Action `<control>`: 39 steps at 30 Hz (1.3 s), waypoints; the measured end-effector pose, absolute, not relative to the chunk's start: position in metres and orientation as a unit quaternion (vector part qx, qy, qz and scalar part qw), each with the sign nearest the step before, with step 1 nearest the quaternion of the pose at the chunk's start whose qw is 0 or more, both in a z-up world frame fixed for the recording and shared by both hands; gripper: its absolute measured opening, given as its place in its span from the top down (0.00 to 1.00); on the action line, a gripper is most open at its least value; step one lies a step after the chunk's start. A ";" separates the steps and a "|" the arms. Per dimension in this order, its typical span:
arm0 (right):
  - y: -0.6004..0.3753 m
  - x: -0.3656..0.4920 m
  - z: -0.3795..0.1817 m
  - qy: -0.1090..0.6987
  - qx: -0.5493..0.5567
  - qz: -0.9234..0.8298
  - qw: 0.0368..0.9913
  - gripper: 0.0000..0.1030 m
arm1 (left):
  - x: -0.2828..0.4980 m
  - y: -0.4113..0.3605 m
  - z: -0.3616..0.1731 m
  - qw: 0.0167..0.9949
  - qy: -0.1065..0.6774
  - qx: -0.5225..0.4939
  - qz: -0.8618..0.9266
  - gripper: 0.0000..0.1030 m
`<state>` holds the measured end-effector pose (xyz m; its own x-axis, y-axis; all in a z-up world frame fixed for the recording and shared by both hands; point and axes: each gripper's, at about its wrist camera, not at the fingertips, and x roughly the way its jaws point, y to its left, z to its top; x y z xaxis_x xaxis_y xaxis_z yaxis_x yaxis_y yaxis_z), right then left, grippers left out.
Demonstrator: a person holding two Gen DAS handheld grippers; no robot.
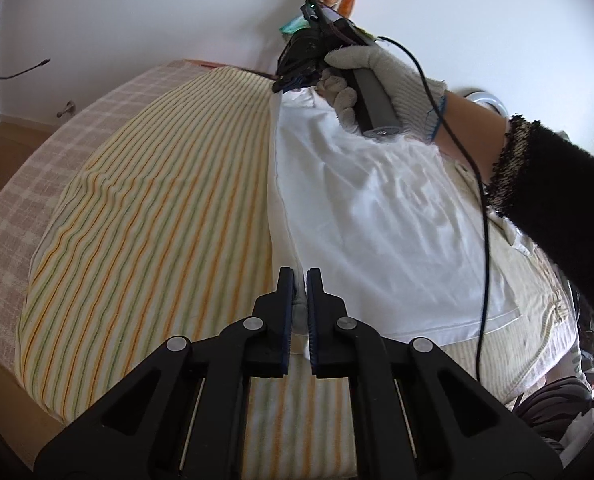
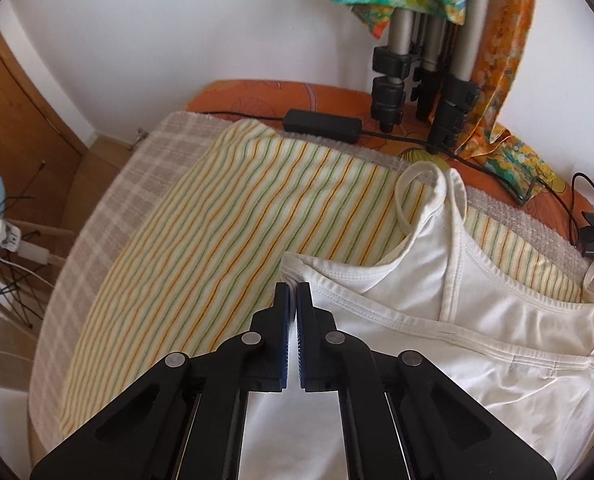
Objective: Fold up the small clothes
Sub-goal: 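Grasp one side edge of the tank top with both tools and fold it inward, then open both tools and move them to the other side edge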
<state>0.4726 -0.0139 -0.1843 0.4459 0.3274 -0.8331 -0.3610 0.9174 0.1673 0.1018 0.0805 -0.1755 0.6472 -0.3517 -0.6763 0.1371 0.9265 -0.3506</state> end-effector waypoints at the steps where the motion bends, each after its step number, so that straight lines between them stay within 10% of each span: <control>1: -0.020 0.471 -0.180 0.481 -0.013 0.206 0.852 0.98 | 0.102 0.076 -0.171 0.898 0.396 -0.132 -0.141 0.96; 22: -0.133 0.458 -0.196 0.472 0.004 0.164 0.866 0.98 | 0.108 -0.027 -0.172 0.865 0.437 -0.042 -0.242 0.96; 25: -0.135 0.457 -0.202 0.475 0.004 0.164 0.865 0.96 | 0.107 -0.034 -0.173 0.866 0.440 -0.026 -0.237 0.85; 27: -0.139 0.455 -0.201 0.469 0.008 0.160 0.869 0.93 | 0.105 -0.037 -0.172 0.869 0.440 -0.017 -0.226 0.49; 30: -0.154 0.449 -0.195 0.457 0.021 0.156 0.875 0.72 | 0.098 -0.040 -0.168 0.876 0.428 -0.008 -0.222 0.47; 39: -0.228 0.414 -0.161 0.416 0.077 0.164 0.891 0.71 | 0.084 -0.049 -0.149 0.894 0.390 0.011 -0.220 0.53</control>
